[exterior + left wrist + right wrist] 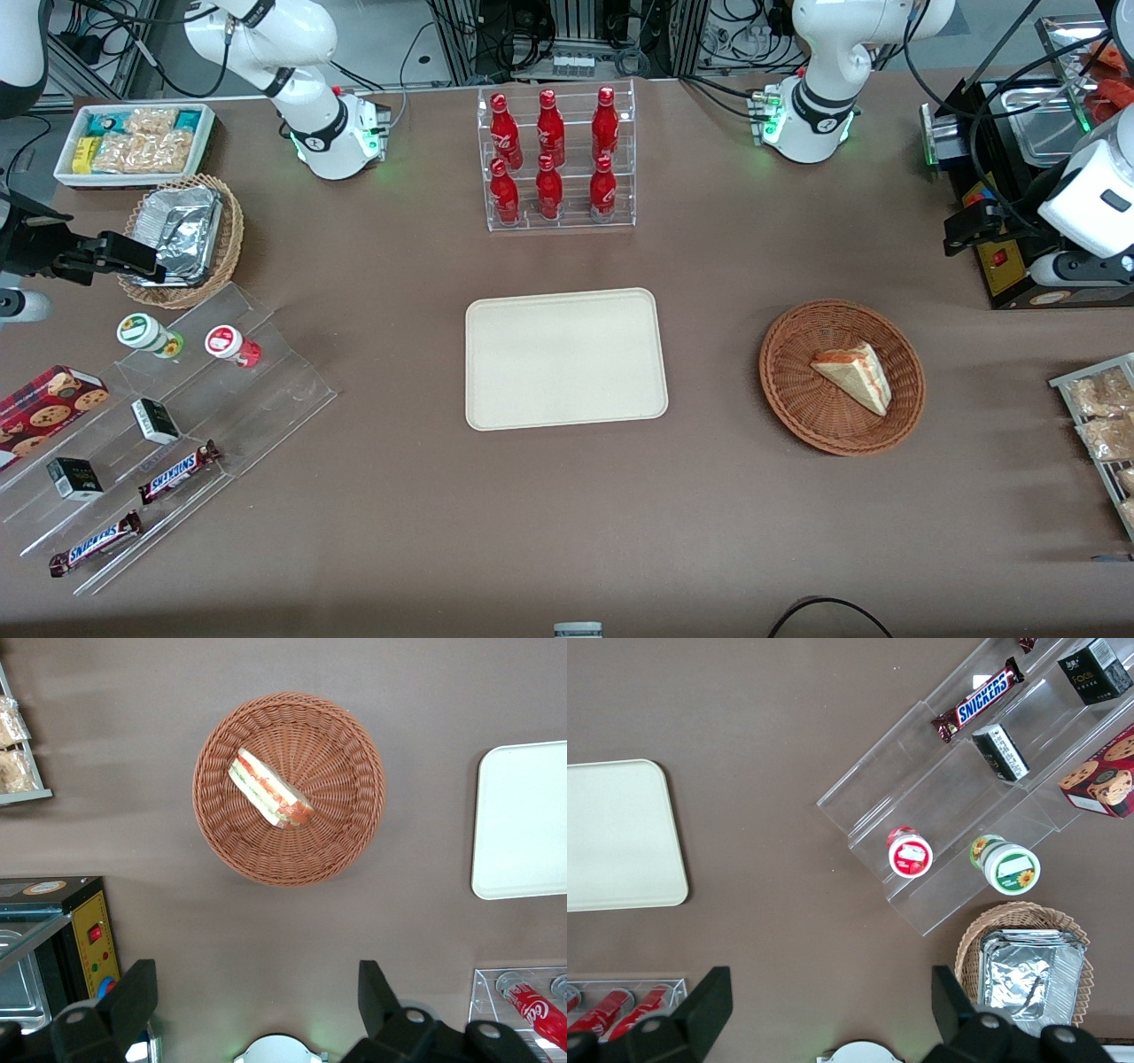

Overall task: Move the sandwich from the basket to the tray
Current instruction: 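Move the left gripper over the wrapped sandwich in the wicker basket and lower it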

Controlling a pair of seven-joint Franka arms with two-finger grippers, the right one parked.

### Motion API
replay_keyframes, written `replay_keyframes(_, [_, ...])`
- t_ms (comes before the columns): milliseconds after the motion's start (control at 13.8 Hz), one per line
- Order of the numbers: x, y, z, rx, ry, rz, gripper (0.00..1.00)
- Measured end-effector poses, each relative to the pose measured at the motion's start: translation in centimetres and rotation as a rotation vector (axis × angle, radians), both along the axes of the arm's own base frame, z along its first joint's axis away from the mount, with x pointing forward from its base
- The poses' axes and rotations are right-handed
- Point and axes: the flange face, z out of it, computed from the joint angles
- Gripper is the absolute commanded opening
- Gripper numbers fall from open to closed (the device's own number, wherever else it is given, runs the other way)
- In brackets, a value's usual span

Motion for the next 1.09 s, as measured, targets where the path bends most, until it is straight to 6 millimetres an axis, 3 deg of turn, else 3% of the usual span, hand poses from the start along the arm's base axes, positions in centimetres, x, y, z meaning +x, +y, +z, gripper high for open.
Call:
replay_keyframes(290, [0.0,-0.1,0.0,0.000,0.000,-0.002,1.00])
replay_keyframes(435, [0.5,0.4,-1.0,0.002,0.008,0.007,1.00])
replay_keyframes(726, [1.9,1.3,-7.6,0.010,-0.005,0.096,1.00])
replay_keyframes(1089, [1.5,0.8,-16.8,0.037,-0.063,0.434,1.00])
